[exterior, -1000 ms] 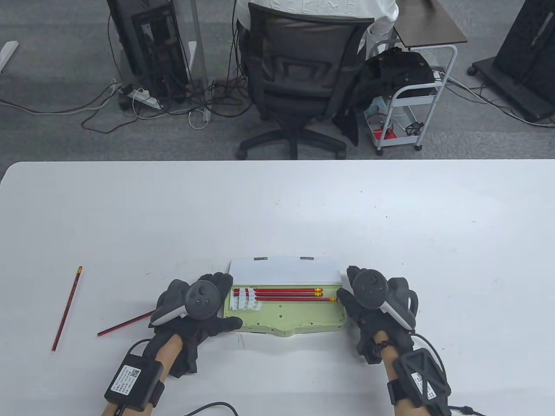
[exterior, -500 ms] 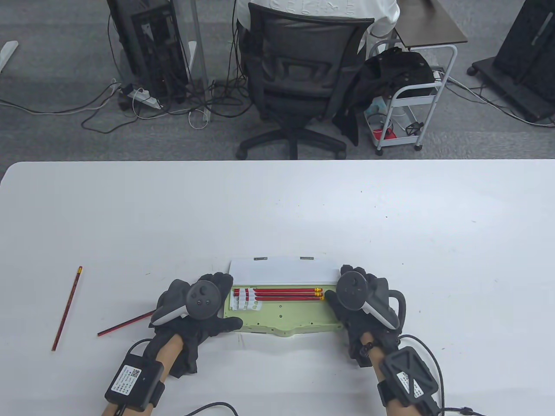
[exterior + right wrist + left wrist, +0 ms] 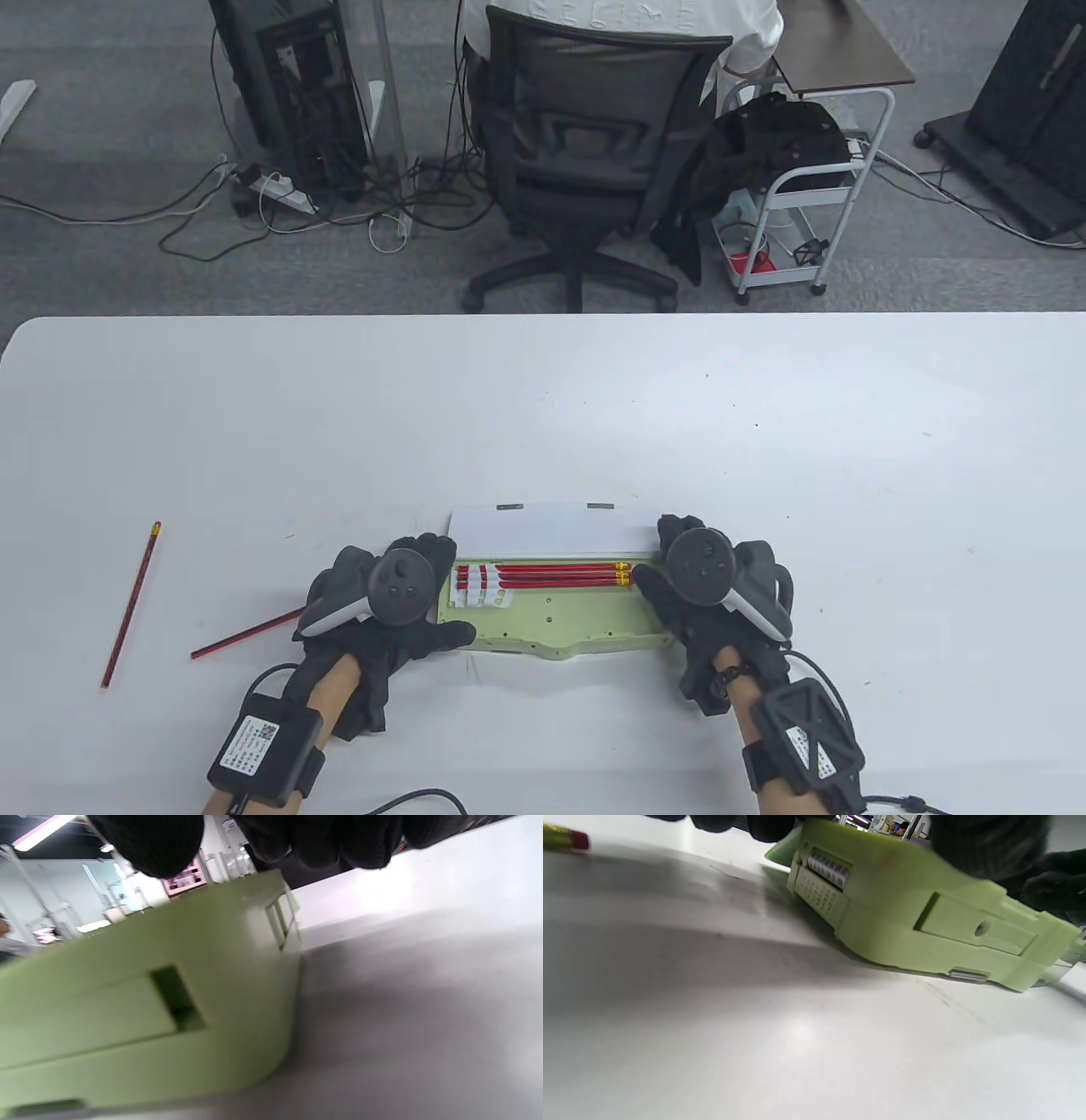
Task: Organize multifunction pencil case
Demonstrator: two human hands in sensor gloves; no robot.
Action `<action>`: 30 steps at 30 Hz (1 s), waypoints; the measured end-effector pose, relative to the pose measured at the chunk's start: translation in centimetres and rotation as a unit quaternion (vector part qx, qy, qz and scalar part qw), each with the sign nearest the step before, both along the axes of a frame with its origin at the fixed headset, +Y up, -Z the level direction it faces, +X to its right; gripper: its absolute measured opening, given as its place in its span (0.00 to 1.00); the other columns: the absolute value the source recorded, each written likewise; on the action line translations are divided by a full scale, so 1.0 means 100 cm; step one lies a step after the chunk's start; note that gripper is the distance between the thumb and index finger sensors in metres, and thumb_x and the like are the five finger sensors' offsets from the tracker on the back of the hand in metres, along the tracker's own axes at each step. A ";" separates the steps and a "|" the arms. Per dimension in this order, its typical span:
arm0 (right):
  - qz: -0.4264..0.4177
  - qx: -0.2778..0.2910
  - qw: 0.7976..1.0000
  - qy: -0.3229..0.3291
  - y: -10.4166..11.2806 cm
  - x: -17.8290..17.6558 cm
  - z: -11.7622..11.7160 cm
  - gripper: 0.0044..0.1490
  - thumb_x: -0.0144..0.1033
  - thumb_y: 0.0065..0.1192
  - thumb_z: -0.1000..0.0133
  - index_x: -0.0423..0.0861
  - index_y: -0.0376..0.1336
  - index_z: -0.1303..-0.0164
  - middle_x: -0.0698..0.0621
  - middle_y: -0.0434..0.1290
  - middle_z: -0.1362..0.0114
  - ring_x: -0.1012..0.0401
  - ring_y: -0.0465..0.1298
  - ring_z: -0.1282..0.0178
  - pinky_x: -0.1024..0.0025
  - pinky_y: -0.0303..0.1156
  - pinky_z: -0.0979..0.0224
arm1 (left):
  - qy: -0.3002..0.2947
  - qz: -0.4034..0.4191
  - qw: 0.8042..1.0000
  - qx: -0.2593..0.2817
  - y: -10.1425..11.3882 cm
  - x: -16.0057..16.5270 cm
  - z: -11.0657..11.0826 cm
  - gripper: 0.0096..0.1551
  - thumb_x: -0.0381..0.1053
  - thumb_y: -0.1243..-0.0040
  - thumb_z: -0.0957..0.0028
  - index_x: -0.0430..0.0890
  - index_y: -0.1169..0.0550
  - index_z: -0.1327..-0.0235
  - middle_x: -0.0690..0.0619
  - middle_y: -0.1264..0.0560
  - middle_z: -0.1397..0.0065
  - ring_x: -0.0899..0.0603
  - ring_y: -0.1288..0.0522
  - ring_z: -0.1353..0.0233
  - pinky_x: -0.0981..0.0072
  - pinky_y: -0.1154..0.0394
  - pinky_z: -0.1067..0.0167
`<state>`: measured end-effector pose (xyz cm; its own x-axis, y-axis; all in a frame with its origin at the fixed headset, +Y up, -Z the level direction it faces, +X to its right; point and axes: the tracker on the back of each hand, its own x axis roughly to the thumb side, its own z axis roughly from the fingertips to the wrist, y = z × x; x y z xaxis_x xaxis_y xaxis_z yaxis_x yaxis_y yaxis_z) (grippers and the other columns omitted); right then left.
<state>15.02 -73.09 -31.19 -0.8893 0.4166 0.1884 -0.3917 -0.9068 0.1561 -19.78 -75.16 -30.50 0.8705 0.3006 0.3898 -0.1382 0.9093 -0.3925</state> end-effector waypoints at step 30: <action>0.040 -0.135 0.983 0.122 -0.010 0.003 -0.003 0.69 0.57 0.60 0.47 0.29 0.32 0.16 0.23 0.38 0.17 0.24 0.45 0.20 0.26 0.47 0.24 | 0.273 -0.144 0.949 0.056 0.060 -0.138 0.025 0.39 0.50 0.38 0.43 0.42 0.38 0.20 0.36 0.33 0.18 0.28 0.31 0.22 0.29 0.32 0.31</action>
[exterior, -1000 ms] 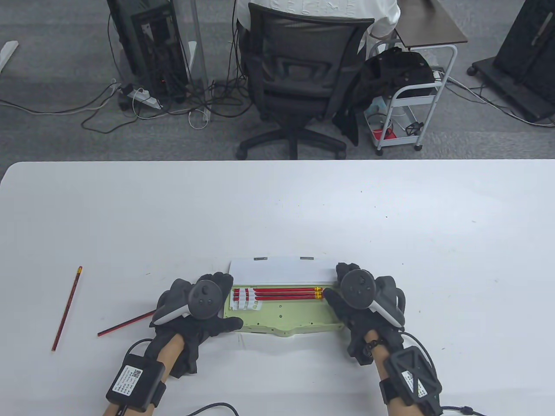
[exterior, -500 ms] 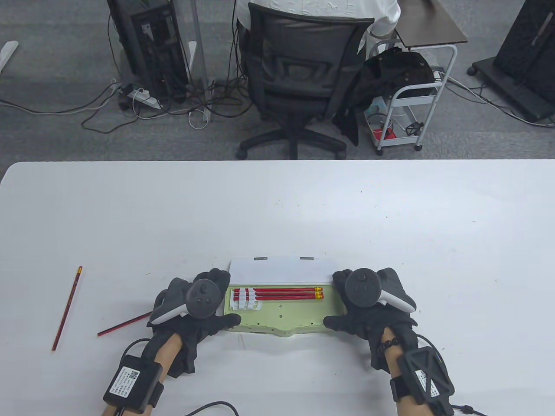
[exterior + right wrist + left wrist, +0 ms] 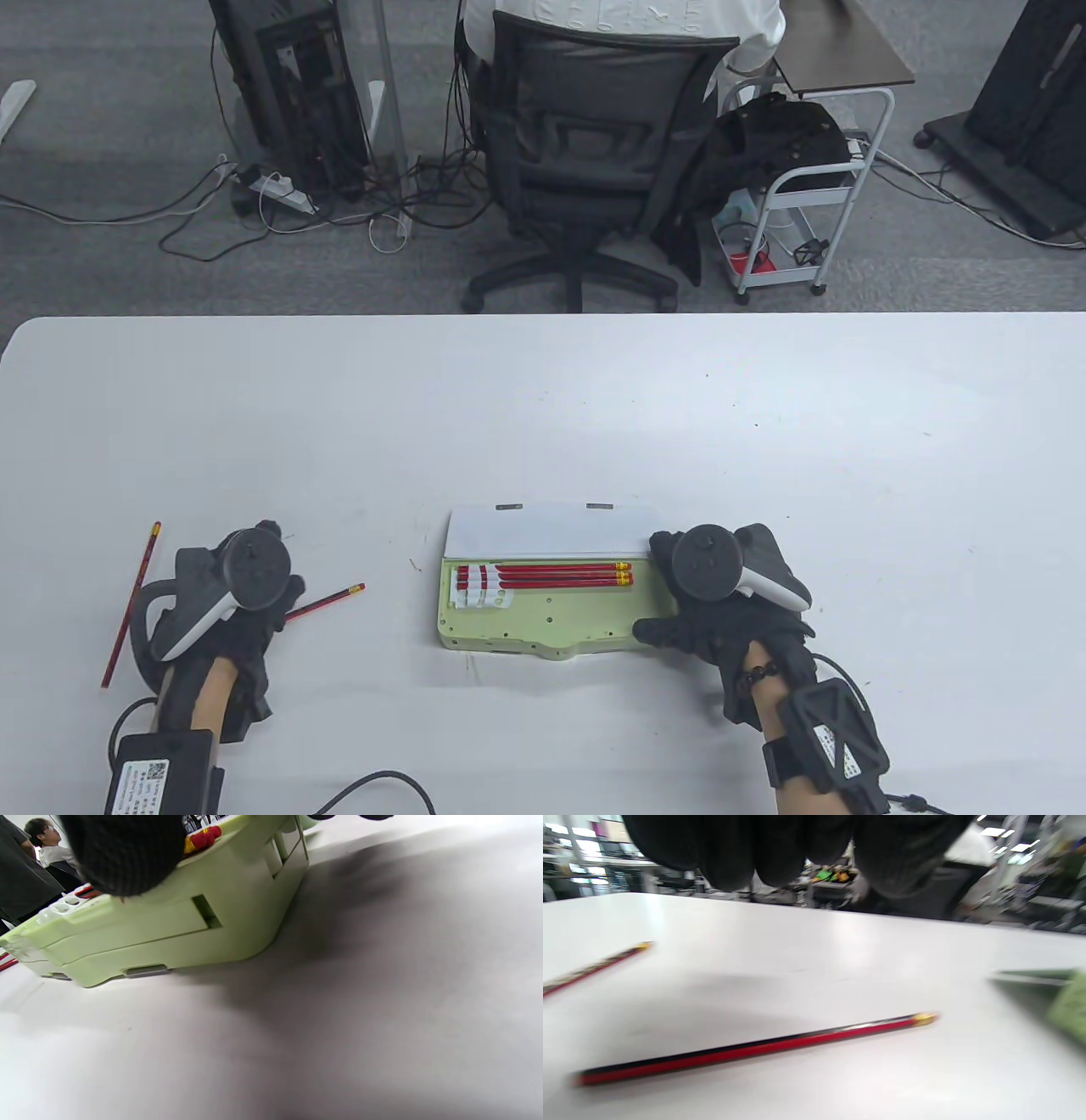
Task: Organize multifunction pencil case
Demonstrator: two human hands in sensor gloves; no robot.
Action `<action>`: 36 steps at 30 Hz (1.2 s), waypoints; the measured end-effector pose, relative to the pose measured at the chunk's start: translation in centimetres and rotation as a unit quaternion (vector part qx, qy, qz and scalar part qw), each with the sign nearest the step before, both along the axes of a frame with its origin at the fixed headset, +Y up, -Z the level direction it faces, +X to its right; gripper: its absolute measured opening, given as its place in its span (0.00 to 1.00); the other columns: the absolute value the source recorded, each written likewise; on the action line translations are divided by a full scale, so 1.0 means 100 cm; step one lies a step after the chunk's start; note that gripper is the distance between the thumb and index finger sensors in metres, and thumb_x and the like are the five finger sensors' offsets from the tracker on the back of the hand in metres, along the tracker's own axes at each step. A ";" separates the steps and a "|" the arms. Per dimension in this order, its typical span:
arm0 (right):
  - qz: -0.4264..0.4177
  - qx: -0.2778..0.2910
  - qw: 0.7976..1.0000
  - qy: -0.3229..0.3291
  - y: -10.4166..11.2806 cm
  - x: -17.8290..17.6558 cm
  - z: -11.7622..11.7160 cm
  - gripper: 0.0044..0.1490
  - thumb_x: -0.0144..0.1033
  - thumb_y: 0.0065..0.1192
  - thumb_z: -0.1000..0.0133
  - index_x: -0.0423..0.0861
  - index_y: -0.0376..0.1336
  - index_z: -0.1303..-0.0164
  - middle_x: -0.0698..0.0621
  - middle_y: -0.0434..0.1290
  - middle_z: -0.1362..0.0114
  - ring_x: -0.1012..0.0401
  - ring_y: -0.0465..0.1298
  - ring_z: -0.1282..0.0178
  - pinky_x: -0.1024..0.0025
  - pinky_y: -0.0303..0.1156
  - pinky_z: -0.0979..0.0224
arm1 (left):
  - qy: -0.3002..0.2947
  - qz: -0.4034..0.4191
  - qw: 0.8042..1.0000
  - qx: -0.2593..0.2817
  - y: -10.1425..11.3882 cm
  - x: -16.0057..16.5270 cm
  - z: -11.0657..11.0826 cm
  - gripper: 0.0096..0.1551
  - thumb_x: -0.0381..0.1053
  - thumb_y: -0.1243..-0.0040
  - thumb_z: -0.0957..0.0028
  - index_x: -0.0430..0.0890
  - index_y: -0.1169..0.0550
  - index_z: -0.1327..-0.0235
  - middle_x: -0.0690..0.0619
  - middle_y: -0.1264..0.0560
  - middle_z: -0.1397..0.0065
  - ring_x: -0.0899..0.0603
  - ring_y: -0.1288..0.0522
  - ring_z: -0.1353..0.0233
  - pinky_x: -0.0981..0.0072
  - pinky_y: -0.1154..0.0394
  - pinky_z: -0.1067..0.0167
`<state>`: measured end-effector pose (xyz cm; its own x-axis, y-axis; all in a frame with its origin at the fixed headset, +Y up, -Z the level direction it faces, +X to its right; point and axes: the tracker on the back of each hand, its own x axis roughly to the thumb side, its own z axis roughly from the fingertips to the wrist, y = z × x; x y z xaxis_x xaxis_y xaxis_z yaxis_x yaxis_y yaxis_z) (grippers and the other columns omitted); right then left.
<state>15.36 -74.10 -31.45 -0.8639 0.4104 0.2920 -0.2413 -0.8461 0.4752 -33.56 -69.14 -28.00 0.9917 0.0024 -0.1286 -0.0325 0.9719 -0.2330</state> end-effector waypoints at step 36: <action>0.019 0.000 1.000 -0.009 0.001 -0.003 0.001 0.68 0.57 0.60 0.47 0.30 0.33 0.15 0.23 0.41 0.17 0.23 0.46 0.20 0.26 0.48 0.24 | -0.025 -0.161 0.986 -0.039 -0.061 -0.008 0.001 0.23 0.50 0.42 0.43 0.48 0.25 0.35 0.46 0.23 0.29 0.36 0.23 0.28 0.31 0.30 0.30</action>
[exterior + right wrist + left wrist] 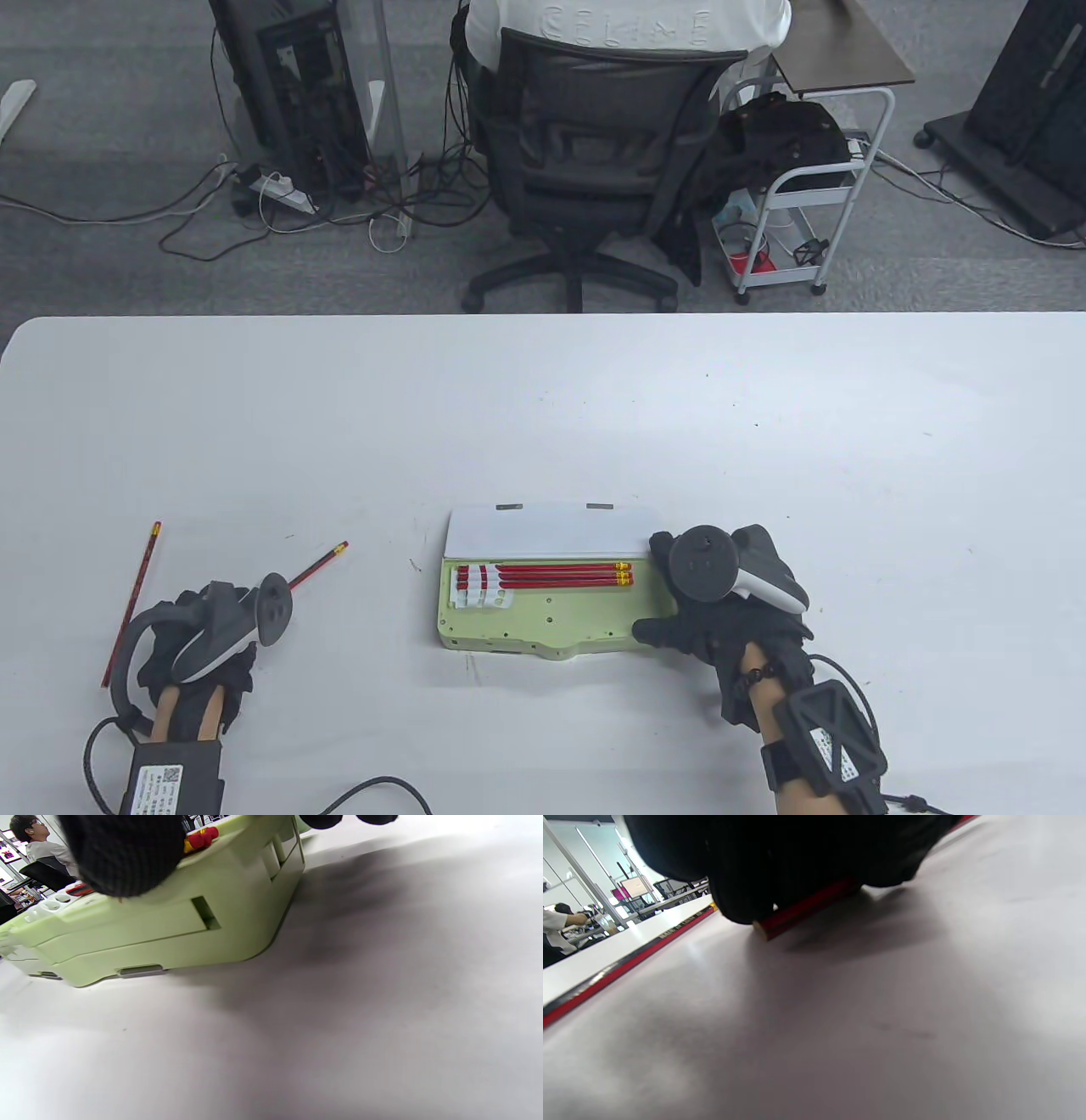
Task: Organize multifunction pencil case
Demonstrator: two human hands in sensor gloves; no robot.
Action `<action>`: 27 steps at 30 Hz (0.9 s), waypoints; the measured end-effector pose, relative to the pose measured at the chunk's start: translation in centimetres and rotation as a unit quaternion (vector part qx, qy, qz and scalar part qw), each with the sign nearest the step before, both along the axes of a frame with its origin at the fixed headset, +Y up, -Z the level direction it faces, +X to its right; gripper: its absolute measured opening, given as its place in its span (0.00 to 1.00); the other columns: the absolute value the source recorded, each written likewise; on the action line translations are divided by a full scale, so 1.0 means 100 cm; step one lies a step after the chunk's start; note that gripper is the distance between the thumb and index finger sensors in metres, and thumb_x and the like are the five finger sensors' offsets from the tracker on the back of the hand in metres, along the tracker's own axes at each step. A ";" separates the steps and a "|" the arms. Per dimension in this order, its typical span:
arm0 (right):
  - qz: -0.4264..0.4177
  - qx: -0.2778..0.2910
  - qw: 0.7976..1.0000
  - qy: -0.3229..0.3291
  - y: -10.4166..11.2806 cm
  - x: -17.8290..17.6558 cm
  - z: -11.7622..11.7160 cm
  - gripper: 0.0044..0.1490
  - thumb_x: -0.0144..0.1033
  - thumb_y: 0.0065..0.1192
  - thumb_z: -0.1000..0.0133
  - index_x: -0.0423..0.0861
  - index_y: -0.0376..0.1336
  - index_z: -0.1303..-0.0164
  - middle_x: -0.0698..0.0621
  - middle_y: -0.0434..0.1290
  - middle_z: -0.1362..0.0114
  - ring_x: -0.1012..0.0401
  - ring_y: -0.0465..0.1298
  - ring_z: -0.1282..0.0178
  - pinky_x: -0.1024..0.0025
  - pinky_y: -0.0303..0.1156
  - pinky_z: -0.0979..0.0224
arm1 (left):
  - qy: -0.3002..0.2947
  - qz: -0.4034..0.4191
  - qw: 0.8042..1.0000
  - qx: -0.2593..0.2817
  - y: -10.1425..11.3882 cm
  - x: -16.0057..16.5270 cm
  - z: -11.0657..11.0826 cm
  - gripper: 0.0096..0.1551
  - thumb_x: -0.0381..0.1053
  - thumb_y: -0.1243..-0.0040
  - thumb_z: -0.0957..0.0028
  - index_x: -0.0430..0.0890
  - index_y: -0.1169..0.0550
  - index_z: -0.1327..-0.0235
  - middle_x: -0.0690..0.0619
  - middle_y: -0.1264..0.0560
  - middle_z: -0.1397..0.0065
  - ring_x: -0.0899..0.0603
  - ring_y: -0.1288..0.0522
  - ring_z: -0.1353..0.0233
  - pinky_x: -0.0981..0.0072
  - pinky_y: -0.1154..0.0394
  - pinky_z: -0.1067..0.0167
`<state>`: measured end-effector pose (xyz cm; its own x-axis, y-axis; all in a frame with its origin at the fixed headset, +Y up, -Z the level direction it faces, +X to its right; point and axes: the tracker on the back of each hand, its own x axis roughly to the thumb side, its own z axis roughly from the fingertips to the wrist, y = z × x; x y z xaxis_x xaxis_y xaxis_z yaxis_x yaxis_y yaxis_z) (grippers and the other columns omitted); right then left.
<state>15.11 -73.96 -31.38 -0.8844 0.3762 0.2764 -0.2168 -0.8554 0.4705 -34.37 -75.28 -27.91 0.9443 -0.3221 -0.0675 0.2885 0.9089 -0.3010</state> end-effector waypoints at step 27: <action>0.004 0.006 1.000 0.002 0.000 -0.001 0.000 0.68 0.58 0.60 0.48 0.30 0.34 0.15 0.23 0.42 0.17 0.24 0.46 0.20 0.26 0.47 0.24 | -0.181 0.259 0.928 0.199 0.066 0.137 -0.013 0.23 0.46 0.50 0.41 0.49 0.30 0.32 0.47 0.19 0.37 0.40 0.18 0.38 0.33 0.26 0.35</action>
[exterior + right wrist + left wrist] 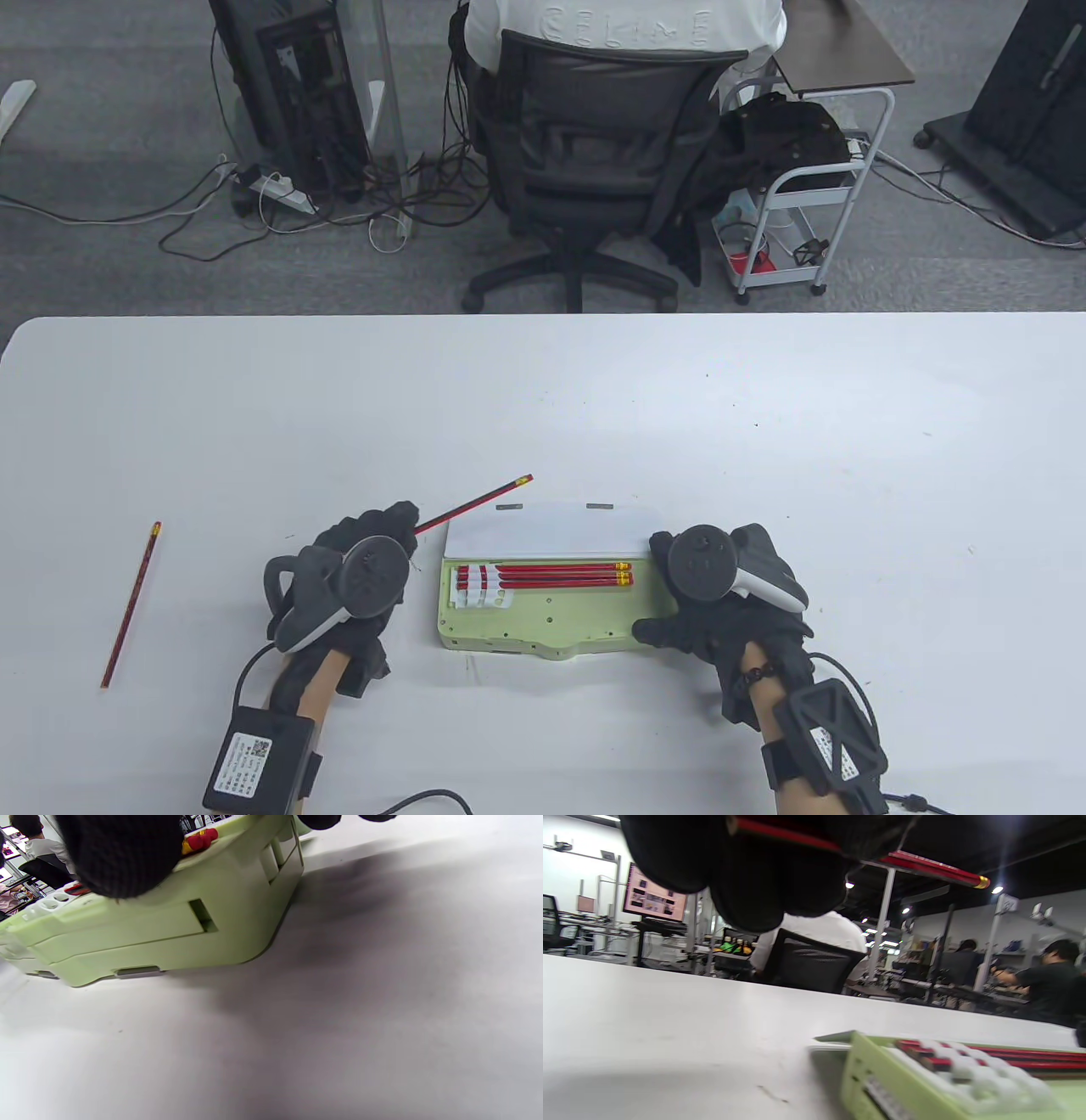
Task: Organize multifunction pencil case
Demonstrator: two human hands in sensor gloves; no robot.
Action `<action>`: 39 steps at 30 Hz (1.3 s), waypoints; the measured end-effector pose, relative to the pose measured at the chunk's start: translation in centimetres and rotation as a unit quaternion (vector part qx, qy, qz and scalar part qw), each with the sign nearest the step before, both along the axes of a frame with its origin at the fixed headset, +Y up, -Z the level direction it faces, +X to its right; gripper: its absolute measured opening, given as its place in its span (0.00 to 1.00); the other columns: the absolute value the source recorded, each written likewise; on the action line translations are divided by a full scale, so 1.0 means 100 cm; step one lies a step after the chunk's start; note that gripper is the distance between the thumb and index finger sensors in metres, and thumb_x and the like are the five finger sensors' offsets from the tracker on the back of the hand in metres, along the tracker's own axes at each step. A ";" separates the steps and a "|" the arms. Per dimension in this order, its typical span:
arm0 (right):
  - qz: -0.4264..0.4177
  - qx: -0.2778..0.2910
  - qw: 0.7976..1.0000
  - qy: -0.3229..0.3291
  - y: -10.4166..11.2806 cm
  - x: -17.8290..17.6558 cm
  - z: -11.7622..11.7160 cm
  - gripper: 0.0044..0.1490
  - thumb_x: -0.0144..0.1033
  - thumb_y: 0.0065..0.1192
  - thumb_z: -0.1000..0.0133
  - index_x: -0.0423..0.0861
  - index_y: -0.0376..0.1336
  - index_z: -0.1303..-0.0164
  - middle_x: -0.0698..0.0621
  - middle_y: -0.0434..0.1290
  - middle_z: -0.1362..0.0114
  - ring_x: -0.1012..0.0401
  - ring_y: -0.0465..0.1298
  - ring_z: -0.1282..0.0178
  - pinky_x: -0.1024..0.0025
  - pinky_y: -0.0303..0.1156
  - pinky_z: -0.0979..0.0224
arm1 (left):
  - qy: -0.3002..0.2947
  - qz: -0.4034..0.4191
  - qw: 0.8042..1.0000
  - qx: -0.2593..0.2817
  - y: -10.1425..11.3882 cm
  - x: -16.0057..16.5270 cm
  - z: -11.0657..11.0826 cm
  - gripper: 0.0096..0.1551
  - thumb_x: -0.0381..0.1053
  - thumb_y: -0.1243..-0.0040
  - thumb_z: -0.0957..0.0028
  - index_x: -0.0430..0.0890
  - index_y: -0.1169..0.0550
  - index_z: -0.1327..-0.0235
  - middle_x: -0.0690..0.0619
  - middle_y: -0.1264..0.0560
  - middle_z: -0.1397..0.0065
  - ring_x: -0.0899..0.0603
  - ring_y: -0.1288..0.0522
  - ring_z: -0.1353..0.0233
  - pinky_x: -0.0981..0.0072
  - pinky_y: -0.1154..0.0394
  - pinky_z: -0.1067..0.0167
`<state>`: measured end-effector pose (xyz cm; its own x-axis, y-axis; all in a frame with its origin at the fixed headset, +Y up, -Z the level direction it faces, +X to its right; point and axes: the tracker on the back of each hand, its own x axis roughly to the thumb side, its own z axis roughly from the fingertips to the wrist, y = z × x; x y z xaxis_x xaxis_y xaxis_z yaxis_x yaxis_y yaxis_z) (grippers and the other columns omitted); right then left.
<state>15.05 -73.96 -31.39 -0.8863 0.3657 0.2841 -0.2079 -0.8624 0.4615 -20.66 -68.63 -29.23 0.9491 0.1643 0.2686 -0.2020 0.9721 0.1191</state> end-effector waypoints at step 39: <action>-0.139 0.280 0.950 0.016 0.050 -0.025 0.034 0.47 0.50 0.61 0.45 0.36 0.56 0.21 0.36 0.68 0.25 0.38 0.74 0.30 0.38 0.71 0.29 | -0.128 0.025 0.991 -0.035 -0.019 0.032 0.020 0.23 0.46 0.50 0.42 0.48 0.28 0.33 0.49 0.17 0.41 0.42 0.16 0.42 0.35 0.23 0.38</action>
